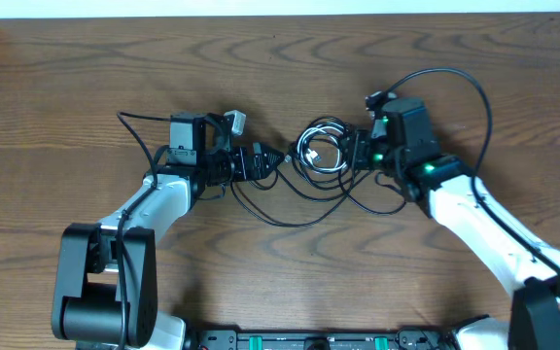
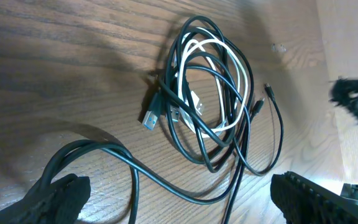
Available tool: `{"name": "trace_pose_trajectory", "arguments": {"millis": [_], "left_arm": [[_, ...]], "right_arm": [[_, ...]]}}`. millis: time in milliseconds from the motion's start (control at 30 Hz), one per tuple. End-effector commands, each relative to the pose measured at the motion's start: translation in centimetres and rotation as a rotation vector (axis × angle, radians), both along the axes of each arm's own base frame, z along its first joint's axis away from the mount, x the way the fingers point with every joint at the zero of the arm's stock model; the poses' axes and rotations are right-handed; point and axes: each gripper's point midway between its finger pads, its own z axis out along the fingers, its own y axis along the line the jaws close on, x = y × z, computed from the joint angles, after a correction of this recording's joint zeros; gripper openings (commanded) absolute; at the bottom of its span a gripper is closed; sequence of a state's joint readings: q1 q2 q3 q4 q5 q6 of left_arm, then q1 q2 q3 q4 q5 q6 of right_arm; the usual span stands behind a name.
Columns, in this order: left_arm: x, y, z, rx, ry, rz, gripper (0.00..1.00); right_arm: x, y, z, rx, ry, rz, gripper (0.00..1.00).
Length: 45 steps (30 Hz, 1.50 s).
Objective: Untangle cables
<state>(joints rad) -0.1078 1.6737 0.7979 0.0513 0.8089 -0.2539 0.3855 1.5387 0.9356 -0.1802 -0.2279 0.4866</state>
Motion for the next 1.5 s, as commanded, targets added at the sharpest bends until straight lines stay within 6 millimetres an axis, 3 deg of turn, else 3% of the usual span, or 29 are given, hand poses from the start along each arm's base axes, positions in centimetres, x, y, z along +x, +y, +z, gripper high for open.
{"name": "trace_pose_trajectory", "arguments": {"millis": [0,300,467,667,1100,1233,1333,1400,1467], "left_arm": [[0.2,0.0,0.4,0.004,-0.019,-0.009,0.99],[0.2,0.0,0.4,0.004,-0.019,-0.009,0.99],[0.2,0.0,0.4,0.004,-0.019,-0.009,0.99],[0.2,0.0,0.4,0.004,-0.019,-0.009,0.99],[0.2,0.0,0.4,0.004,-0.019,-0.009,0.99],[0.2,0.0,0.4,0.004,-0.019,-0.009,0.99],[0.2,0.0,0.4,0.004,-0.019,-0.009,0.99],[0.2,0.0,0.4,0.004,-0.019,-0.009,0.99],[0.2,0.0,0.4,0.004,-0.019,-0.009,0.99]], "right_arm": [[-0.2,1.0,-1.3,0.050,0.068,-0.030,0.37],[-0.7,4.7,-4.9,0.137,0.163,0.041,0.35],[-2.1,6.8,-6.9,0.199,0.244,0.124,0.23],[-3.0,7.4,-7.2,0.202,0.275,0.150,0.29],[-4.8,7.3,-8.3,0.157,0.328,0.200,0.28],[-3.7,7.9,-6.8,0.189,0.253,0.241,0.23],[-1.8,7.6,-4.9,0.210,0.177,0.223,0.25],[-0.4,6.8,-4.4,0.192,0.142,0.180,0.25],[0.2,6.0,-4.9,0.160,0.135,0.140,0.20]]}}
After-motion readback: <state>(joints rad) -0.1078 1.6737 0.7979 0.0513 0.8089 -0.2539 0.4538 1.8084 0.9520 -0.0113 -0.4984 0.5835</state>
